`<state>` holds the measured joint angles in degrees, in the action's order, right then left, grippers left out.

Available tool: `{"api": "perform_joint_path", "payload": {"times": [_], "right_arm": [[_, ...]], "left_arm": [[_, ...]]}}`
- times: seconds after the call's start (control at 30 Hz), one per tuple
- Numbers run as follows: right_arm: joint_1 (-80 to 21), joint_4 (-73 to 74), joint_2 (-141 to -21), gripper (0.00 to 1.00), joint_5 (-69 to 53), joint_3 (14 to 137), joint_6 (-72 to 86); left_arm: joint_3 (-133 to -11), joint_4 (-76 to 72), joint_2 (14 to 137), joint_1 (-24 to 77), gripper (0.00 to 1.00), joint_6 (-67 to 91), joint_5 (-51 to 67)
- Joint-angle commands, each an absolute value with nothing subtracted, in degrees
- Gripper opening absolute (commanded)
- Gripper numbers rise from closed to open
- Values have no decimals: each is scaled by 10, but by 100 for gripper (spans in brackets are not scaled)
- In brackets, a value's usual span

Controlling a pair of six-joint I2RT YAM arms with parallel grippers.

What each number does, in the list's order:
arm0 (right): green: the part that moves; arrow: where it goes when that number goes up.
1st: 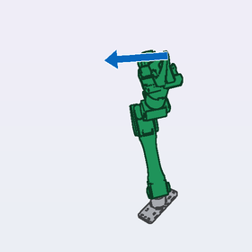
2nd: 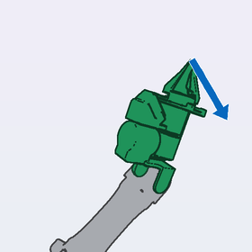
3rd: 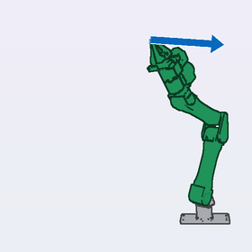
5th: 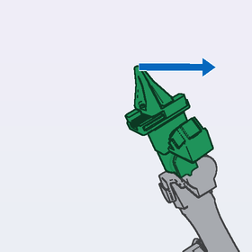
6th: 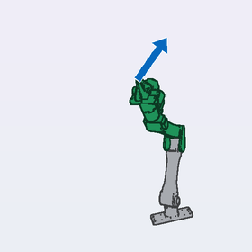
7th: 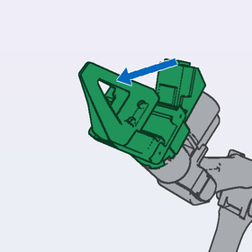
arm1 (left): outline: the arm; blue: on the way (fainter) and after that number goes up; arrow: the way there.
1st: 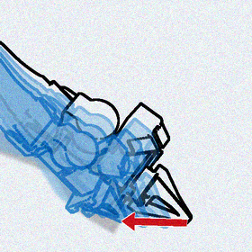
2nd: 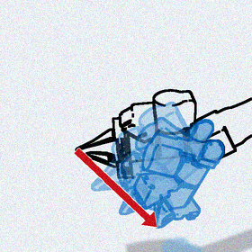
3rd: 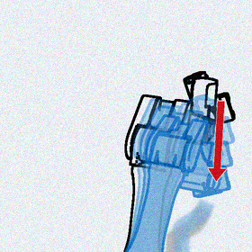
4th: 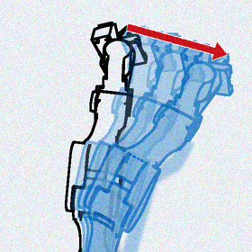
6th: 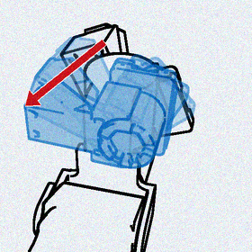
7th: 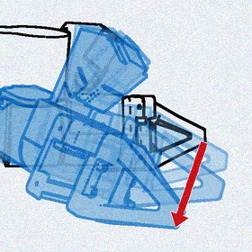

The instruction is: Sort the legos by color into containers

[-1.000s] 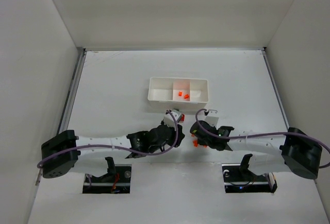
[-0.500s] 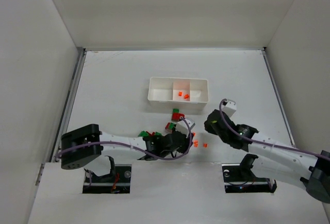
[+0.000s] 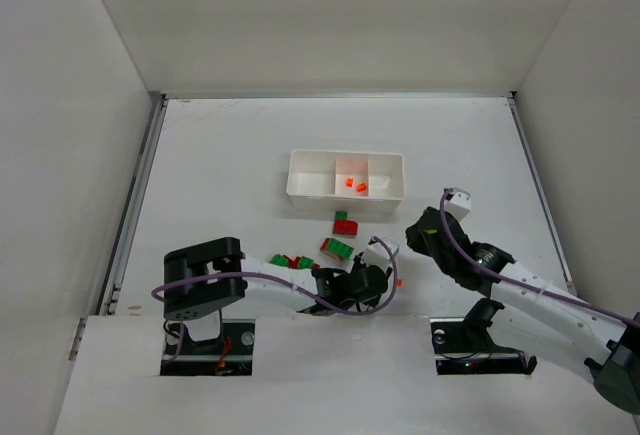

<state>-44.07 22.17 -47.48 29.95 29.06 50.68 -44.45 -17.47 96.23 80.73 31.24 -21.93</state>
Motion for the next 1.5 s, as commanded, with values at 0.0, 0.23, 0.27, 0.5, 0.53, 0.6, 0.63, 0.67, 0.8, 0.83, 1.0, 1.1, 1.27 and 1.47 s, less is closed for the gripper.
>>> {"api": "perform_joint_path", "payload": {"times": [0.0, 0.23, 0.27, 0.5, 0.53, 0.6, 0.63, 0.67, 0.8, 0.83, 1.0, 1.1, 1.27, 1.47], "right_arm": [[-437, 187, -465, 17, 294, 285, 491], [-439, 174, -453, 17, 285, 276, 489], [-439, 173, -452, 17, 285, 276, 488], [-435, 171, -446, 17, 285, 277, 480], [-433, 171, -445, 17, 285, 277, 479], [-431, 171, -445, 17, 285, 278, 477], [-430, 170, -445, 17, 285, 278, 476], [-429, 170, -445, 17, 285, 278, 476], [-428, 170, -443, 17, 285, 279, 474], [-427, 170, -443, 17, 285, 280, 473], [-417, 169, -446, 17, 279, 296, 457], [-414, 152, -460, 17, 269, 313, 442], [-414, 105, -520, 17, 245, 358, 417], [-411, 10, -667, 17, 191, 448, 382]], "left_arm": [[-472, -151, 975, 807, 30, 345, -247], [-491, -152, 1012, 809, 30, 344, -248], [-493, -152, 1016, 807, 29, 343, -248], [-499, -134, 1034, 813, 21, 345, -252], [-499, -128, 1034, 813, 20, 345, -258], [-501, -116, 1036, 818, 18, 338, -277], [-502, -108, 1037, 821, 18, 334, -290], [-504, -101, 1038, 825, 18, 329, -303], [-507, -94, 1039, 843, 16, 302, -346], [-506, -94, 1034, 846, 16, 299, -354], [-490, -108, 970, 850, 15, 292, -361], [-476, -121, 923, 844, 15, 289, -360], [-446, -127, 836, 820, 15, 297, -351], [-409, -119, 731, 749, 16, 303, -325]]}}
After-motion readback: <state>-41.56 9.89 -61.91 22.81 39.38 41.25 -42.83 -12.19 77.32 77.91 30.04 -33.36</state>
